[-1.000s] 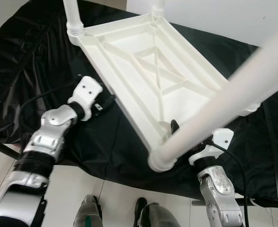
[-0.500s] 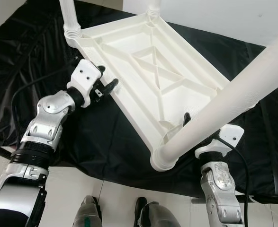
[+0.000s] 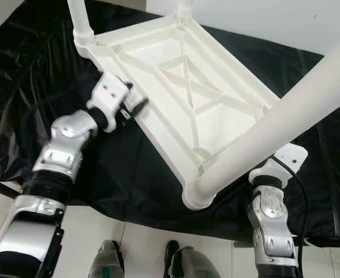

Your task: Building children table

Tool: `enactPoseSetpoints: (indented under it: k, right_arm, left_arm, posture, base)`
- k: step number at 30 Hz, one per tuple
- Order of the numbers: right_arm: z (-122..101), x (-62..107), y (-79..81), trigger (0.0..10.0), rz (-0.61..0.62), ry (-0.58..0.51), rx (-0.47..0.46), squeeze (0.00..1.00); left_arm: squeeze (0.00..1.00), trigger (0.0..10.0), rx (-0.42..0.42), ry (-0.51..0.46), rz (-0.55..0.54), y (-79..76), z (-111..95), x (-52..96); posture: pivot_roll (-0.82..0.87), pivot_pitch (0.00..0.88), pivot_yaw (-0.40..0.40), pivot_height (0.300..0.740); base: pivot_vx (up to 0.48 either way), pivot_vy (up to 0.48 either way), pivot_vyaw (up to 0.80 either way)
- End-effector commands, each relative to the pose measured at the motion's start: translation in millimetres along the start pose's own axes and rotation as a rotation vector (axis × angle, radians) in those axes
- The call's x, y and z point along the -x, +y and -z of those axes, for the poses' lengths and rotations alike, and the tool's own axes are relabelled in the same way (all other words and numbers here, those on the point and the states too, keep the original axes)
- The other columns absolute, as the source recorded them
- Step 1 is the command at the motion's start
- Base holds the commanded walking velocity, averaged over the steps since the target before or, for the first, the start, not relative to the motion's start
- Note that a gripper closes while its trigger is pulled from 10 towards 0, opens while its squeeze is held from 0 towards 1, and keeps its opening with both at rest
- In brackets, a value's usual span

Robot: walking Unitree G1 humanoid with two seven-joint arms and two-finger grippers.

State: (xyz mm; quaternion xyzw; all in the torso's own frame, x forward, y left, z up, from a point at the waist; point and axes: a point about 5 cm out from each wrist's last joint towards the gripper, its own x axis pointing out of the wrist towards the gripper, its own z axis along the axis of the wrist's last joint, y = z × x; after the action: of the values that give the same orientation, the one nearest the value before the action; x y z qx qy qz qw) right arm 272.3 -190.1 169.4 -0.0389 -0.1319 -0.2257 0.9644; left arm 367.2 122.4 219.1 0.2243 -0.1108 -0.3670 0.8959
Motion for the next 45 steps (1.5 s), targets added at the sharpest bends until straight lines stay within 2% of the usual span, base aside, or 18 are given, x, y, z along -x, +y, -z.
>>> enactPoseSetpoints:
  k: [1, 4, 7, 9, 14, 15, 17, 19, 22, 23, 25, 26, 30, 31, 35, 37, 44, 45]
  right_arm:
    - [7.5, 0.7, -8.0, 10.0, 0.063, 0.038, 0.03, 0.0]
    - [8.1, 0.2, -8.2, 10.0, 0.072, 0.043, 0.025, 0.0]
    - [10.2, -2.1, -3.9, 10.0, 0.092, 0.083, -0.023, 0.0]
    - [10.2, -2.1, -3.9, 10.0, 0.092, 0.083, -0.023, 0.0]
    - [10.4, -7.1, 4.7, 10.0, 0.05, 0.134, -0.117, 0.0]
    - [11.4, -10.4, 7.2, 10.0, 0.039, 0.164, -0.165, 0.0]
    - [11.4, -10.4, 7.2, 10.0, 0.039, 0.164, -0.165, 0.0]
    - [12.0, -18.8, 11.3, 10.0, 0.031, 0.213, -0.237, 0.0]
    - [10.9, -24.0, 12.6, 10.0, 0.035, 0.224, -0.251, 0.0]
    - [11.0, -28.0, 14.3, 10.0, 0.03, 0.243, -0.263, 0.0]
    - [11.0, -28.0, 14.3, 10.0, 0.03, 0.243, -0.263, 0.0]
    - [11.3, -32.0, 16.0, 10.0, 0.022, 0.258, -0.261, 0.0]
    - [12.4, -37.8, 20.1, 10.0, -0.008, 0.292, -0.289, 0.0]
    - [13.1, -40.6, 22.5, 10.0, -0.027, 0.306, -0.299, 0.0]
    - [13.2, -42.4, 24.0, 10.0, -0.041, 0.313, -0.302, 0.0]
    - [11.4, -46.7, 27.4, 10.0, -0.085, 0.315, -0.317, 0.0]
    - [7.1, -51.7, 34.4, 10.0, -0.165, 0.322, -0.361, 0.0]
    - [5.6, -54.8, 41.7, 10.0, -0.22, 0.344, -0.393, 0.0]
  left_arm:
    - [0.0, 10.0, -0.01, 0.037, 0.05, -10.6, 7.3, -5.1]
    - [0.0, 10.0, -0.008, 0.04, 0.067, -13.6, 7.7, -7.7]
    - [0.0, 10.0, -0.033, 0.073, 0.122, -25.5, 12.0, -16.9]
    - [0.0, 10.0, -0.033, 0.073, 0.122, -25.5, 12.0, -16.9]
    - [0.0, 10.0, -0.078, 0.118, 0.166, -27.4, 18.4, -13.7]
    - [0.0, 10.0, -0.094, 0.133, 0.189, -27.4, 20.3, -10.0]
    - [0.0, 10.0, -0.094, 0.133, 0.189, -27.4, 20.3, -10.0]
    - [0.0, 10.0, -0.14, 0.169, 0.26, -28.5, 24.8, -0.4]
    - [0.0, 10.0, -0.161, 0.195, 0.306, -28.8, 27.8, 6.8]
    - [0.0, 10.0, -0.175, 0.22, 0.351, -29.4, 30.6, 14.2]
    - [0.0, 10.0, -0.175, 0.22, 0.351, -29.4, 30.6, 14.2]
    - [0.0, 10.0, -0.183, 0.249, 0.399, -30.4, 33.8, 22.5]
    - [0.0, 10.0, -0.201, 0.28, 0.488, -34.2, 37.5, 37.0]
    - [0.0, 10.0, -0.198, 0.298, 0.534, -36.7, 38.4, 44.8]
    - [0.0, 10.0, -0.199, 0.305, 0.563, -38.6, 38.3, 49.9]
    - [0.0, 10.0, -0.186, 0.336, 0.612, -40.3, 37.6, 61.9]
    - [0.0, 10.0, -0.188, 0.368, 0.678, -44.5, 34.4, 77.6]
    - [0.0, 10.0, -0.184, 0.374, 0.712, -51.1, 29.2, 85.3]
  posture:
    - [0.06, 0.244, -0.083, 0.74]
    - [0.06, 0.244, -0.083, 0.74]
    - [0.05, 0.246, -0.075, 0.74]
    - [0.05, 0.246, -0.075, 0.74]
    - [0.05, 0.247, -0.068, 0.74]
    - [0.06, 0.249, -0.061, 0.74]
    - [0.06, 0.249, -0.061, 0.74]
    - [0.06, 0.249, -0.061, 0.74]
    - [0.06, 0.249, -0.061, 0.74]
    - [0.06, 0.249, -0.061, 0.74]
    - [0.06, 0.249, -0.061, 0.74]
    - [0.07, 0.248, -0.065, 0.74]
    - [0.08, 0.247, -0.066, 0.74]
    - [0.09, 0.243, -0.069, 0.74]
    - [0.09, 0.243, -0.069, 0.74]
    - [0.09, 0.235, -0.074, 0.74]
    - [0.1, 0.23, -0.078, 0.74]
    - [0.1, 0.23, -0.078, 0.74]
  base:
    - [0.0, 0.0, 0.0]
    - [0.0, 0.0, 0.0]
    - [0.0, 0.0, 0.0]
    - [0.0, 0.0, 0.0]
    - [0.0, 0.0, 0.0]
    - [0.0, 0.0, 0.0]
    - [0.0, 0.0, 0.0]
    - [0.0, 0.0, 0.0]
    - [0.0, 0.0, 0.0]
    - [0.0, 0.0, 0.0]
    - [0.0, 0.0, 0.0]
    - [0.0, 0.0, 0.0]
    - [0.0, 0.0, 0.0]
    - [0.0, 0.0, 0.0]
    - [0.0, 0.0, 0.0]
    - [0.0, 0.0, 0.0]
    - [0.0, 0.0, 0.0]
    - [0.0, 0.0, 0.0]
